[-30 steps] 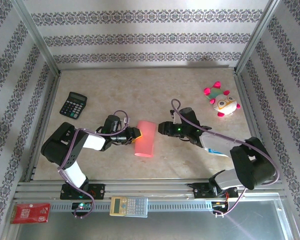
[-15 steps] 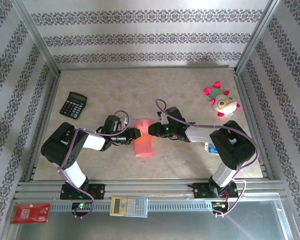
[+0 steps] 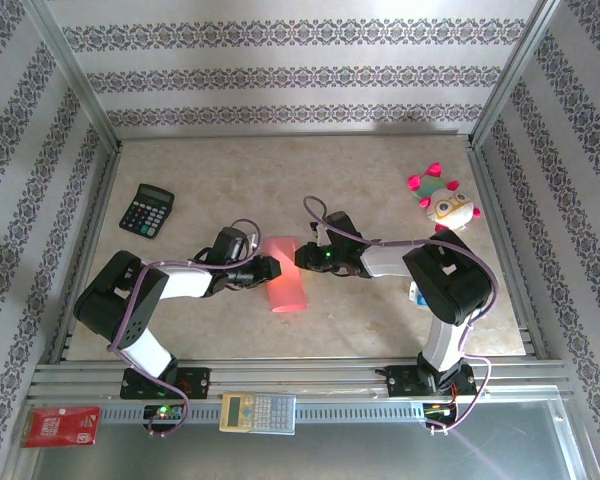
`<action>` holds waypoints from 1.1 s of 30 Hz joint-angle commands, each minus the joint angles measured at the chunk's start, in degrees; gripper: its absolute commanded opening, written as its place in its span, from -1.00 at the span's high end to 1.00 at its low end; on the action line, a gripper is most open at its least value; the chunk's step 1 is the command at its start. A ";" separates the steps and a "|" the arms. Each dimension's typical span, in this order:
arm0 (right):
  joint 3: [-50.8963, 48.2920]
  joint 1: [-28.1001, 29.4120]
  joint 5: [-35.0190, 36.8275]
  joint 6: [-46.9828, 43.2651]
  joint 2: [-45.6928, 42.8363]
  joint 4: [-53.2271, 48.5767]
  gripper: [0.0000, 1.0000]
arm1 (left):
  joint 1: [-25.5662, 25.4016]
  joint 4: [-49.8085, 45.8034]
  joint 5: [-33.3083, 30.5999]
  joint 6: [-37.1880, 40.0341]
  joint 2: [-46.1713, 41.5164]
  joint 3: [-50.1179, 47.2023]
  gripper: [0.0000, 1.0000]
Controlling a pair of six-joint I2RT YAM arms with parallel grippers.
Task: Fold a paper plane with a square sheet of paper (pick it up from the middle)
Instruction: First fold in half a square sheet of paper at the center of the table.
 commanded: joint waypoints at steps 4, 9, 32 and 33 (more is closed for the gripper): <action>0.37 -0.10 0.36 -0.43 -0.79 1.01 0.51 | -1.14 -14.35 -10.77 5.25 1.73 3.51 0.36; -1.98 -2.05 -0.15 -1.73 -4.96 0.69 0.42 | -2.52 -19.78 -15.72 6.30 2.25 6.50 0.37; -8.82 -6.26 -2.52 -3.70 -12.32 0.63 0.38 | -7.54 -26.97 -30.07 -0.92 8.43 11.60 0.13; -8.97 -6.52 -2.53 -3.63 -12.45 0.72 0.38 | -8.02 -27.25 -31.07 -1.15 8.62 11.77 0.12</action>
